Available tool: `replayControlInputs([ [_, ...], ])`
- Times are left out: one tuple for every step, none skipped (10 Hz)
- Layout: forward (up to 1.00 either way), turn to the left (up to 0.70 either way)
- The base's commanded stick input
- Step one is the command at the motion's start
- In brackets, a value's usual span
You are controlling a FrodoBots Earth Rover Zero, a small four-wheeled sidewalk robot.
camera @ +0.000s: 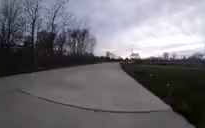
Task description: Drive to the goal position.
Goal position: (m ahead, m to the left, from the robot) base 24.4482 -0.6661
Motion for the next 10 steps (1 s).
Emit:
replayControlInputs([
  [1.00, 0.00],
  [1.00, 0.00],
  [1.00, 0.00],
  [1.00, 0.00],
  [1.00, 0.00],
  [1.00, -0.02],
  [1.00, -0.18],
  [1.00, -0.39],
  [1.00, -0.40],
  [1.00, -0.40],
])
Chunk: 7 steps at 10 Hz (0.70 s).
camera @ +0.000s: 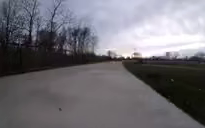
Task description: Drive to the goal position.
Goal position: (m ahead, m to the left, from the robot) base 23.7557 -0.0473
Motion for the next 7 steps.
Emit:
replayControlInputs([
  [1.00, -0.39],
  [1.00, -0.38],
  [1.00, -0.05],
  [1.00, -0.02],
  [1.00, -0.02],
  [1.00, -0.02],
  [1.00, -0.02],
])
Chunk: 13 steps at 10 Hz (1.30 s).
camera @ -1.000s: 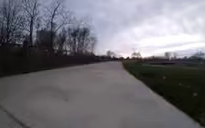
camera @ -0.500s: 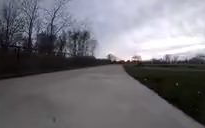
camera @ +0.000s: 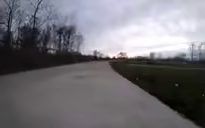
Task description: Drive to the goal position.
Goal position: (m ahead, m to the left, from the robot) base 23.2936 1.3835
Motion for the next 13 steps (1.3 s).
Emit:
replayControlInputs([
  [1.00, -0.02],
  [1.00, -0.02],
  [1.00, -0.02],
  [1.00, -0.03],
  [1.00, -0.03],
  [1.00, -0.03],
  [1.00, -0.03],
  [1.00, -0.03],
  [1.00, -0.03],
  [1.00, -0.25],
  [1.00, -0.40],
  [1.00, -0.40],
  [1.00, -0.21],
])
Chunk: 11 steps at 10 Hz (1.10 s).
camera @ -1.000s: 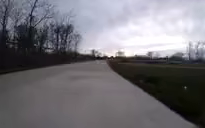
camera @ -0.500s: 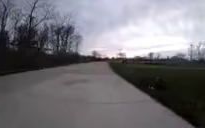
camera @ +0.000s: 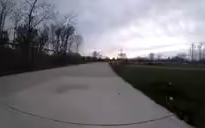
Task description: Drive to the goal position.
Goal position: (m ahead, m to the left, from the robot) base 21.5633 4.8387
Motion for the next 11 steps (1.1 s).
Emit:
replayControlInputs([
  [1.00, 0.00],
  [1.00, 0.00],
  [1.00, 0.00],
  [1.00, 0.00],
  [1.00, 0.00],
  [1.00, 0.00],
  [1.00, 0.00],
  [1.00, 0.00],
  [1.00, 0.00],
  [1.00, 0.00],
  [1.00, 0.00],
])
